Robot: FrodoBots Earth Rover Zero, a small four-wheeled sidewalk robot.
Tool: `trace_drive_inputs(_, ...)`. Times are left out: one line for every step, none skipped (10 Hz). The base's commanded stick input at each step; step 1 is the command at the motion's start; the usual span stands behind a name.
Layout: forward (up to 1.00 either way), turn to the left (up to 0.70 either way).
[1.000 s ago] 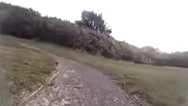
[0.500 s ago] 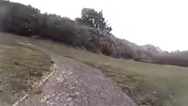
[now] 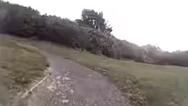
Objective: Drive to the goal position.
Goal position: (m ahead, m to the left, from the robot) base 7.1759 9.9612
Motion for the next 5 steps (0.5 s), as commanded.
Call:
trace_drive_inputs(0.85, 0.30)
trace_drive_inputs(0.85, 0.25)
trace_drive_inputs(0.85, 0.35)
trace_drive_inputs(0.85, 0.35)
trace_drive_inputs(0.85, 0.35)
